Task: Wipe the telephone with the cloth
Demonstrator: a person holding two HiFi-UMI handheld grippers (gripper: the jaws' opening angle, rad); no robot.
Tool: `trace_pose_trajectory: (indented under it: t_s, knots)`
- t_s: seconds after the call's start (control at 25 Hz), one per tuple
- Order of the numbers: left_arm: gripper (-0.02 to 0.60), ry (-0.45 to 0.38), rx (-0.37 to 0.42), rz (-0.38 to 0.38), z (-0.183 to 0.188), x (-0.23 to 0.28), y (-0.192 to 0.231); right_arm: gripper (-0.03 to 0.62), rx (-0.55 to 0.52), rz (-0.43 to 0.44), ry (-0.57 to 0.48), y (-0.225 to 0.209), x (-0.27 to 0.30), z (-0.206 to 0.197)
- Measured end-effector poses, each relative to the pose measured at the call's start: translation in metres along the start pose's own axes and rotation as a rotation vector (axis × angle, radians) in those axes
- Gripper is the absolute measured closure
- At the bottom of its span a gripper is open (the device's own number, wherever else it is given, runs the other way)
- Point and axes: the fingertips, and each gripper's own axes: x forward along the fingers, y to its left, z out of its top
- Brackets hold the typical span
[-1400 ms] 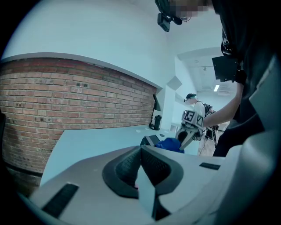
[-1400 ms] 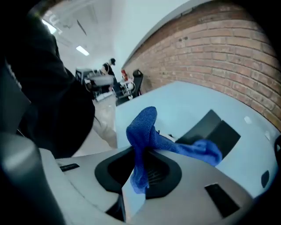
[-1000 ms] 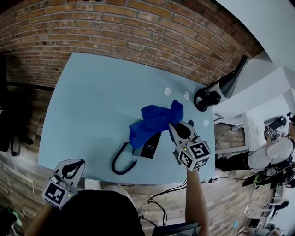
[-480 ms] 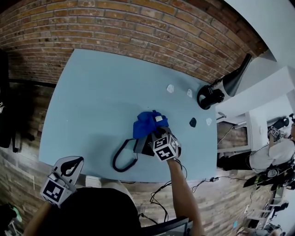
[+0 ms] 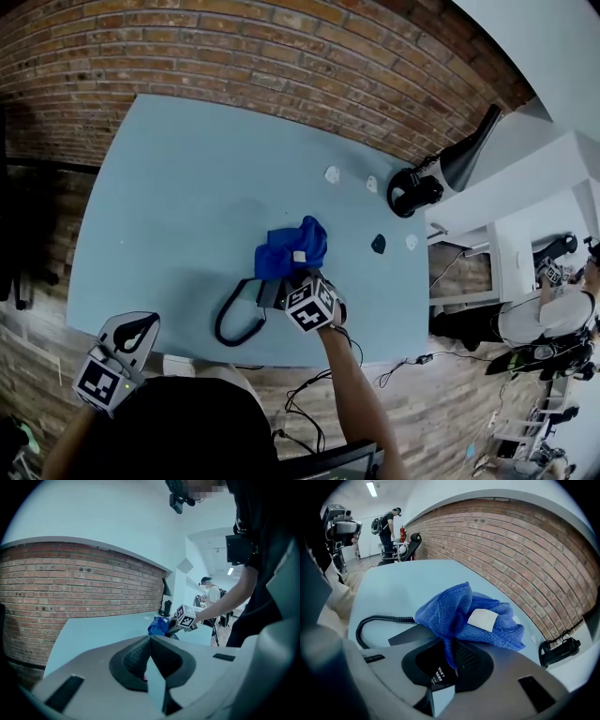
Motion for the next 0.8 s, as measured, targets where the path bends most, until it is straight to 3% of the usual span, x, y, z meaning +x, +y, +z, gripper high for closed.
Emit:
trace_pose_trajectory:
  t_s: [0.44, 0.8]
  knots:
    - [0.566, 0.002, -0.003, 0.001, -0.001, 0.0, 0.001, 0.525, 0.017, 0.022, 0.019, 0.021, 0.001, -0.013]
    - [0.566, -0.006, -0.012, 0.009, -0.001, -0.002, 0.006, 0.525, 0.028, 0.065, 0.043, 0.074, 0.0, -0.039]
